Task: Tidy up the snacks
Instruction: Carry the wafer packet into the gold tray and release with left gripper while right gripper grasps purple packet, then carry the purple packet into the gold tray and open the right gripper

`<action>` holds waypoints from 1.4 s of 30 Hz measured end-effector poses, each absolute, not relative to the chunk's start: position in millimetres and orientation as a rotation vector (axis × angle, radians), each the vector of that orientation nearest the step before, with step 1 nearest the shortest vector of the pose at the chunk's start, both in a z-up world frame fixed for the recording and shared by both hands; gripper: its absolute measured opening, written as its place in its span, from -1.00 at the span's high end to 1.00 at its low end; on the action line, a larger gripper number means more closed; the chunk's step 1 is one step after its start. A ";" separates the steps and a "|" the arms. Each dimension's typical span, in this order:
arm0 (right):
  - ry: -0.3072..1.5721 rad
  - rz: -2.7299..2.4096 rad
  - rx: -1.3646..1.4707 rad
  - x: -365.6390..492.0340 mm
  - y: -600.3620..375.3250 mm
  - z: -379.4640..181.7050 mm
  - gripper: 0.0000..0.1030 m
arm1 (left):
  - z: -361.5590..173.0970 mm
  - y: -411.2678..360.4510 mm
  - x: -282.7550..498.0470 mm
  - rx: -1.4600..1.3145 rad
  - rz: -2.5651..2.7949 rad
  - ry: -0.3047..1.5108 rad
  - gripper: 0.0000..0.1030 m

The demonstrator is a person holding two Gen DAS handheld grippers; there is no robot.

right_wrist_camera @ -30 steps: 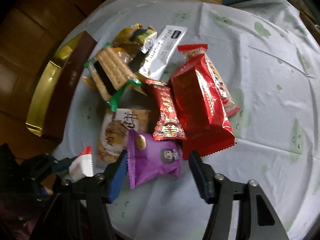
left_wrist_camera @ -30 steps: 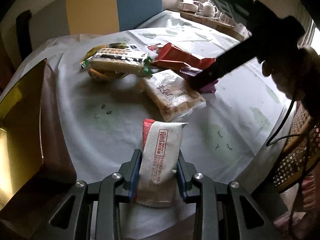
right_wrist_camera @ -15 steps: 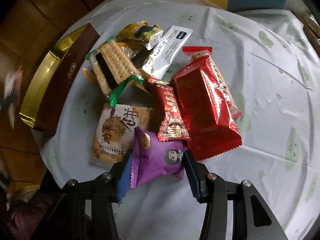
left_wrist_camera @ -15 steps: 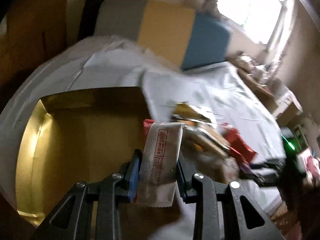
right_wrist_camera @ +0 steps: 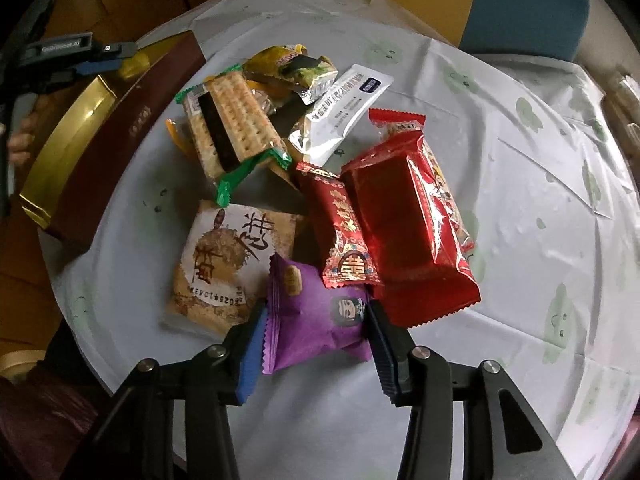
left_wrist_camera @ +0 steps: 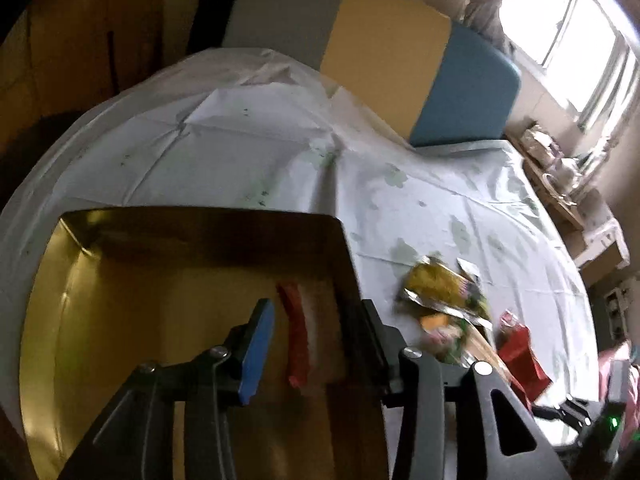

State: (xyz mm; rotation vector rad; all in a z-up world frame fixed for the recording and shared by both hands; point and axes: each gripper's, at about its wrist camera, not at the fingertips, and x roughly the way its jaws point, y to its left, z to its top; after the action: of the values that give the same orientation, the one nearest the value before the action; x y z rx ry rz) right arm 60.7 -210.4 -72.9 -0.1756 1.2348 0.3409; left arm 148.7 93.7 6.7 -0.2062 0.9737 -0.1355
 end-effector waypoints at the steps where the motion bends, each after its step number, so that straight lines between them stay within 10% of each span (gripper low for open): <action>1: 1.236 0.340 -0.174 60.9 -210.7 -73.0 0.07 | 8.4 89.9 136.6 -0.181 -0.137 0.964 0.15; 24: 1.155 0.435 -0.118 40.0 -211.8 -49.1 0.14 | -27.2 -44.2 -43.2 0.299 -0.653 0.926 0.15; 42: 1.072 0.744 0.045 60.4 -127.3 14.3 0.13 | -56.5 2.2 -57.3 0.223 -0.680 0.984 0.15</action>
State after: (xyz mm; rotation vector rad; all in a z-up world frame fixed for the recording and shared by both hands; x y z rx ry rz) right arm 60.4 -127.3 14.3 0.0447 1.0722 0.7437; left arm -57.3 2.2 -56.5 0.2225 0.9842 -0.6803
